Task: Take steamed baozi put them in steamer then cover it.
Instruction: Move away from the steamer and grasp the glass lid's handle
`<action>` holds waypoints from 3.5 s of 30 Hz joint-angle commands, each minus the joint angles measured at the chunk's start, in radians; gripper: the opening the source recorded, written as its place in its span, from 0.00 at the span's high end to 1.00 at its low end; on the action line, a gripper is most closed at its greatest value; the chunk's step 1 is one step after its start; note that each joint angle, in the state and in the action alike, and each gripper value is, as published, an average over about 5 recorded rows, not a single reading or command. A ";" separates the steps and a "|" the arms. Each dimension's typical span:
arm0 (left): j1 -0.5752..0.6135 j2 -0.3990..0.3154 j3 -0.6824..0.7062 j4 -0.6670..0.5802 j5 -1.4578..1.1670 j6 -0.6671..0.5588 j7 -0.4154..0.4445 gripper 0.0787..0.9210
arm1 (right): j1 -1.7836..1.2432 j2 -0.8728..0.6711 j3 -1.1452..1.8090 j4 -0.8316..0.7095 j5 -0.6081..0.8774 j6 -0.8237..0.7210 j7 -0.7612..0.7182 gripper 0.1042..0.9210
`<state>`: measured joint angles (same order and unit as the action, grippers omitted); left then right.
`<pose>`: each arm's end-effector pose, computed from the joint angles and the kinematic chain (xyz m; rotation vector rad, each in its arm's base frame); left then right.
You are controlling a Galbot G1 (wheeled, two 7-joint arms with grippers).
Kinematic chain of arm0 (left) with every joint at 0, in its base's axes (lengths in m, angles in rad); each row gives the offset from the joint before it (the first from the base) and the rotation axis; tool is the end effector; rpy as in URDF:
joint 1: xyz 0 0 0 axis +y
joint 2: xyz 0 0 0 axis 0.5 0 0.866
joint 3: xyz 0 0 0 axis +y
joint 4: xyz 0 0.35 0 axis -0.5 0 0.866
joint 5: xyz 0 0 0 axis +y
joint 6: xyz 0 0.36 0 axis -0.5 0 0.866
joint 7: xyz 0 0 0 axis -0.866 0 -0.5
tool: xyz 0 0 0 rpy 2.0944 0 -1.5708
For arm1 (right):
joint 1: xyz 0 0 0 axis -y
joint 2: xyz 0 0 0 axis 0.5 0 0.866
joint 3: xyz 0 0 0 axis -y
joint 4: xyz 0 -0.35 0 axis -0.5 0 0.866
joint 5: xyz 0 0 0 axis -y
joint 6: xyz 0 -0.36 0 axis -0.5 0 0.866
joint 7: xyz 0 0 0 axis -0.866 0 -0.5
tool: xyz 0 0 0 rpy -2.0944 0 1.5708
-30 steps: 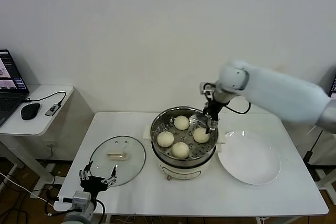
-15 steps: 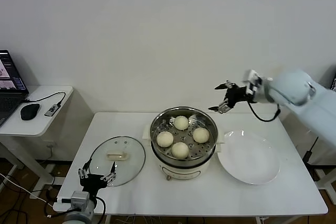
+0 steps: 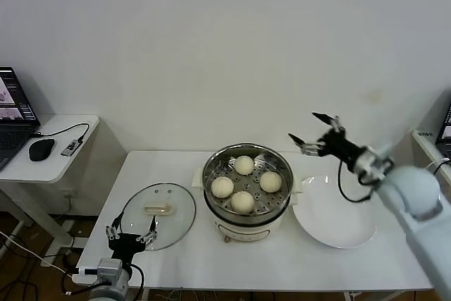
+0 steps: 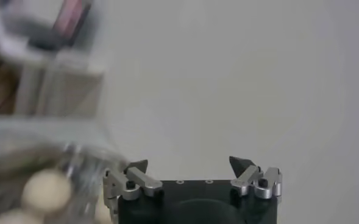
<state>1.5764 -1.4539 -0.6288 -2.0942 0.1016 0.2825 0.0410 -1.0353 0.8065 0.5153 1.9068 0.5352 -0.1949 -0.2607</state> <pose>0.1843 0.0524 -0.2990 0.0396 -2.8334 -0.3488 0.3418 -0.1580 -0.1649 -0.6802 2.9916 -0.3911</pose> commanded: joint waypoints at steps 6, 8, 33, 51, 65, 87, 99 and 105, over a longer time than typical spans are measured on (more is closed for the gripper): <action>-0.004 0.028 -0.010 0.057 0.267 -0.091 0.008 0.12 | -0.587 0.462 0.424 0.089 -0.028 0.181 0.242 0.12; -0.007 0.044 -0.011 0.074 0.410 -0.133 0.018 0.12 | -0.600 0.478 0.429 0.105 -0.038 0.148 0.251 0.12; -0.232 0.226 0.146 0.477 1.079 -0.292 -0.170 0.12 | -0.590 0.449 0.400 0.103 -0.079 0.139 0.243 0.12; -0.349 0.189 0.177 0.622 1.163 -0.262 -0.196 0.12 | -0.593 0.467 0.417 0.106 -0.090 0.136 0.244 0.12; -0.420 0.164 0.177 0.672 1.185 -0.224 -0.202 0.12 | -0.595 0.477 0.429 0.095 -0.089 0.142 0.245 0.12; -0.467 0.139 0.183 0.768 1.162 -0.196 -0.250 0.12 | -0.605 0.483 0.433 0.092 -0.103 0.145 0.242 0.12; -0.482 0.129 0.188 0.821 1.151 -0.214 -0.277 0.47 | -0.622 0.486 0.450 0.104 -0.105 0.146 0.240 0.12; -0.494 0.139 0.191 0.848 1.138 -0.219 -0.280 0.68 | -0.634 0.491 0.457 0.108 -0.111 0.149 0.234 0.12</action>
<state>1.0931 -1.3211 -0.4393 -1.2859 1.2482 0.0660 -0.2228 -1.6625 1.2962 0.9691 2.0108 0.4276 -0.0470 -0.0240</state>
